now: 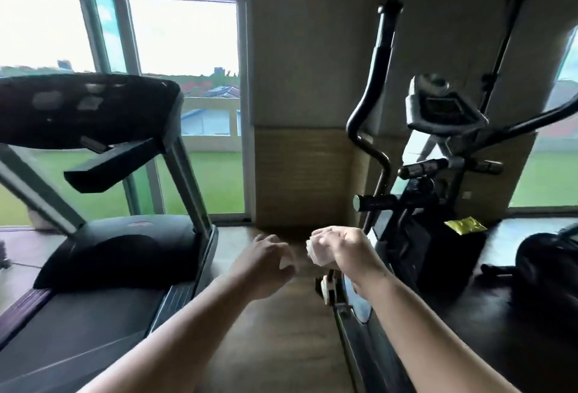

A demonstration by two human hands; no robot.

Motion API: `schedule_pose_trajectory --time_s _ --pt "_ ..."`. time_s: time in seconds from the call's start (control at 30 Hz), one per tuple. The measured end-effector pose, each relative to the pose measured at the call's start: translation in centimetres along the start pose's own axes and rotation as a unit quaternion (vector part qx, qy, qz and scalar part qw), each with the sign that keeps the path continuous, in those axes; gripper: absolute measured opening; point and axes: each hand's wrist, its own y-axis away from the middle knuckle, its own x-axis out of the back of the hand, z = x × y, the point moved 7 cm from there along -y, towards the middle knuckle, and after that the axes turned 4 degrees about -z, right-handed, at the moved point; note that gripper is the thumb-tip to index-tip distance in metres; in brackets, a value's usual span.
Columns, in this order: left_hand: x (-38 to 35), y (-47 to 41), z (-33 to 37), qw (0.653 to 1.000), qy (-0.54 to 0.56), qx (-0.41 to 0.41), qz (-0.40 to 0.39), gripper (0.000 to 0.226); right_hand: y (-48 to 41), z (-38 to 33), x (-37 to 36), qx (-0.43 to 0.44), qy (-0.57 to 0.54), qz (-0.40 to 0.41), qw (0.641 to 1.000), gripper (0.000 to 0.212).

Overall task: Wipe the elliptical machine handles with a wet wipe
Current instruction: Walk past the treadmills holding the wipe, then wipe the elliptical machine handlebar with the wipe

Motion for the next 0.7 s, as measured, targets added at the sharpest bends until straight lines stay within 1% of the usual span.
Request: schedule_pose_trajectory --time_s 0.1,0.13,0.23,0.3,0.37,0.4,0.5,0.57,0.6,0.63,0.67,0.7 --pt "1.0 -8.0 -0.1 0.999 0.011 -0.053 0.004 0.031 -5.7 -1.2 2.5 0.018 -0.026 0.042 0.999 0.021" --pt "1.6 -10.6 -0.1 0.998 0.018 -0.068 0.010 0.032 -7.6 -1.9 3.5 0.029 -0.015 0.062 0.998 0.018" --pt "4.2 -18.0 0.2 0.994 0.014 -0.108 0.030 0.031 -12.3 -4.7 7.1 0.063 0.038 0.139 0.988 0.024" --pt "6.5 -22.6 1.0 0.989 0.010 -0.140 0.055 0.033 -14.8 -7.8 9.0 0.118 0.078 0.170 0.975 0.028" --pt "8.8 -26.8 2.2 0.982 0.015 -0.167 0.083 0.038 -17.2 -10.3 11.3 0.157 0.091 0.205 0.962 0.029" --pt "10.0 -28.7 2.9 0.979 0.022 -0.176 0.098 0.042 -18.3 -11.6 12.6 0.171 0.100 0.228 0.953 0.029" --pt "12.9 -33.4 5.3 0.967 0.041 -0.207 0.144 0.058 -22.3 -14.8 17.1 0.187 0.174 0.288 0.923 0.027" --pt "14.5 -35.7 6.8 0.957 0.071 -0.223 0.169 0.068 -24.4 -17.5 19.5 0.217 0.243 0.335 0.884 0.037" --pt "15.0 -36.7 7.6 0.952 0.088 -0.233 0.176 0.072 -25.3 -18.9 20.5 0.231 0.271 0.365 0.860 0.034" --pt "15.5 -37.6 8.5 0.947 0.102 -0.244 0.181 0.076 -26.3 -20.2 21.5 0.242 0.284 0.398 0.838 0.027" --pt "15.9 -38.3 9.3 0.942 0.116 -0.256 0.184 0.078 -27.2 -21.5 22.1 0.247 0.277 0.423 0.827 0.023" --pt "16.1 -39.1 10.0 0.937 0.132 -0.266 0.185 0.079 -28.2 -22.6 22.5 0.262 0.251 0.432 0.826 0.028"
